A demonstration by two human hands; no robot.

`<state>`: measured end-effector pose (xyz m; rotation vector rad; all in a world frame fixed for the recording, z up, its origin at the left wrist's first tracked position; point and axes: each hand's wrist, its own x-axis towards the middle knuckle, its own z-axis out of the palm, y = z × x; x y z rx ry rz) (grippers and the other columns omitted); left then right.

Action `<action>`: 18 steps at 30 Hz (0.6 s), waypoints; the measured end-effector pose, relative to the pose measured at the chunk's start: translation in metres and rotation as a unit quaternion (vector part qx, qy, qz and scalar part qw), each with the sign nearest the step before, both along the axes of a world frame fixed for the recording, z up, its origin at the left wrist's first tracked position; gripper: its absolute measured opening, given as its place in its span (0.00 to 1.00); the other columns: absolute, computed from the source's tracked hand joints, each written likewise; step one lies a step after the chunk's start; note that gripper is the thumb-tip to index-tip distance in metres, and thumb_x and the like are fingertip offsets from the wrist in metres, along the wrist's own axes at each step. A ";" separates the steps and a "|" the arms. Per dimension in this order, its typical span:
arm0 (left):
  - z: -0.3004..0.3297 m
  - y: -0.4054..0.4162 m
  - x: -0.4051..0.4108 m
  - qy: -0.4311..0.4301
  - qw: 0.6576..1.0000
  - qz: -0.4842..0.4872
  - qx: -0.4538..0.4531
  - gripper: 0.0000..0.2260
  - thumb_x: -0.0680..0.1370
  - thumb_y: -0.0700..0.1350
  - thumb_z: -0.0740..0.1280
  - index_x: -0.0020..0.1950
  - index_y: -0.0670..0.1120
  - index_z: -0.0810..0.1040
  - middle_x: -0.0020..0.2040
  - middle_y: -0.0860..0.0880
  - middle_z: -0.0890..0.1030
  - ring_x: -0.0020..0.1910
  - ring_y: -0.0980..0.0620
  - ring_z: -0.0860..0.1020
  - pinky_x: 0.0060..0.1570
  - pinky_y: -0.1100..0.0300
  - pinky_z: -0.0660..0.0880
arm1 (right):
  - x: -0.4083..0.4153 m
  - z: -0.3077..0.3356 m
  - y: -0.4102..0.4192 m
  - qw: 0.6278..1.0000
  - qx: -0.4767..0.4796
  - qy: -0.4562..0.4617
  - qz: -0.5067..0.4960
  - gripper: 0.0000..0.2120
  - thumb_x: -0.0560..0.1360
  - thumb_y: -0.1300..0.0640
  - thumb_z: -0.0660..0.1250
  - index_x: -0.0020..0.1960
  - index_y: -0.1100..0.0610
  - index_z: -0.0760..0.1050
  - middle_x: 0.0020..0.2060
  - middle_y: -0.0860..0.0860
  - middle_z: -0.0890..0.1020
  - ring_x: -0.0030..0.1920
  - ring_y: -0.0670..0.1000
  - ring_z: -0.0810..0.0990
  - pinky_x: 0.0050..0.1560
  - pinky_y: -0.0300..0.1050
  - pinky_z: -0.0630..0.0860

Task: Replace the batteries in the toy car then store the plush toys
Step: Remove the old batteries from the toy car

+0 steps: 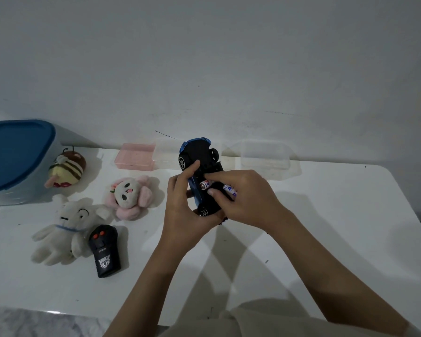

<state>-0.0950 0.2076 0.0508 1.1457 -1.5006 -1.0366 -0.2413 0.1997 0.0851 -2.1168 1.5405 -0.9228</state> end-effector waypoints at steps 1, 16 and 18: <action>0.000 0.001 0.001 0.003 1.000 -0.003 0.007 0.44 0.60 0.37 0.80 0.69 0.60 0.66 0.62 0.56 0.68 0.58 0.50 0.75 0.42 0.54 0.82 | -0.003 0.000 -0.002 1.000 0.003 0.011 0.005 0.12 0.72 0.55 0.67 0.54 0.47 0.80 0.43 0.45 0.85 0.42 0.49 0.82 0.39 0.49 0.79; -0.024 0.012 0.046 -0.019 0.977 -0.121 0.173 0.42 0.59 0.40 0.80 0.66 0.64 0.65 0.63 0.53 0.70 0.51 0.50 0.82 0.51 0.55 0.80 | -0.029 -0.021 0.008 0.759 0.255 -0.599 -0.017 0.06 0.66 0.57 0.55 0.37 0.61 0.65 0.26 0.56 0.74 0.17 0.52 0.66 0.20 0.33 0.62; -0.031 0.015 0.053 -0.029 0.972 -0.137 0.191 0.42 0.61 0.37 0.79 0.66 0.63 0.65 0.63 0.52 0.70 0.51 0.50 0.82 0.49 0.57 0.80 | -0.029 -0.027 0.016 0.705 0.289 -0.647 -0.032 0.09 0.63 0.55 0.54 0.37 0.59 0.68 0.27 0.56 0.76 0.20 0.52 0.69 0.22 0.34 0.66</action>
